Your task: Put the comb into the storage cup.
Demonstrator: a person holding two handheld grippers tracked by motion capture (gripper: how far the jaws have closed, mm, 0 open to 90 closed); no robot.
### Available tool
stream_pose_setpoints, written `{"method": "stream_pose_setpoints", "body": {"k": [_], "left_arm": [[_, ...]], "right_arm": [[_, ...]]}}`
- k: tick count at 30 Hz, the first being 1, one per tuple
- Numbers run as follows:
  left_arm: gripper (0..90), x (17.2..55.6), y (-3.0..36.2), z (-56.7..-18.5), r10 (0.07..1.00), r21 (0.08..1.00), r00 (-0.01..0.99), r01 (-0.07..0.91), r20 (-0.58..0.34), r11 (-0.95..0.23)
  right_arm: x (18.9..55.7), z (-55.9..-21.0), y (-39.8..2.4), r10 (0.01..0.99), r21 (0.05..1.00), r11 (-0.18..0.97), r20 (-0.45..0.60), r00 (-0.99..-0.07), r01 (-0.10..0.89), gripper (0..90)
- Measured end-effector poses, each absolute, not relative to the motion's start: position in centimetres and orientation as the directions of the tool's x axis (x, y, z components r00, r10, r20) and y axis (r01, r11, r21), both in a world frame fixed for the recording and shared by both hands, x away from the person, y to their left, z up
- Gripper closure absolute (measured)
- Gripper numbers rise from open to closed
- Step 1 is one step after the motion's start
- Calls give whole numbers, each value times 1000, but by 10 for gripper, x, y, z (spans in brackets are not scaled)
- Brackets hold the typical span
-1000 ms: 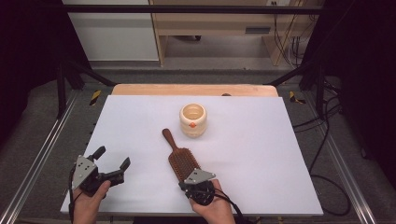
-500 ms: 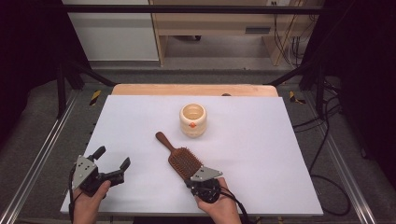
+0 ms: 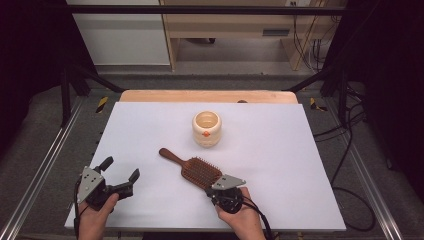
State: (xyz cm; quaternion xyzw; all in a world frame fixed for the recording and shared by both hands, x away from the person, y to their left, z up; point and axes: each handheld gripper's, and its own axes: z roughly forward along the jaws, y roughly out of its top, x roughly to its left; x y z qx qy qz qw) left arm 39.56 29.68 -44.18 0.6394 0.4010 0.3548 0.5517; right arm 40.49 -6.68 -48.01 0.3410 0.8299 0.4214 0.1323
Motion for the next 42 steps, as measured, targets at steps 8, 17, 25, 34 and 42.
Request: {"method": "stream_pose_setpoints", "body": {"k": [8, 17, 25, 34, 42], "left_arm": [[23, 396, 297, -442, 905, 990, 426, 121, 12, -70], [24, 396, 297, -442, 904, 990, 426, 122, 14, -73], [24, 395, 294, -442, 902, 989, 432, 122, 24, -85], [24, 395, 295, -442, 903, 989, 429, 124, 22, -83], [24, 395, 296, -442, 903, 989, 430, 124, 22, -83]], "right_arm": [[410, -480, -73, 690, 789, 407, 64, -721, 459, 900], [416, -479, -80, 702, 785, 406, 60, -710, 467, 900], [425, -478, -83, 711, 781, 410, 50, -702, 471, 900], [437, -478, -85, 720, 775, 413, 44, -693, 478, 900], [447, -476, -85, 726, 778, 405, 46, -686, 480, 900]]}}
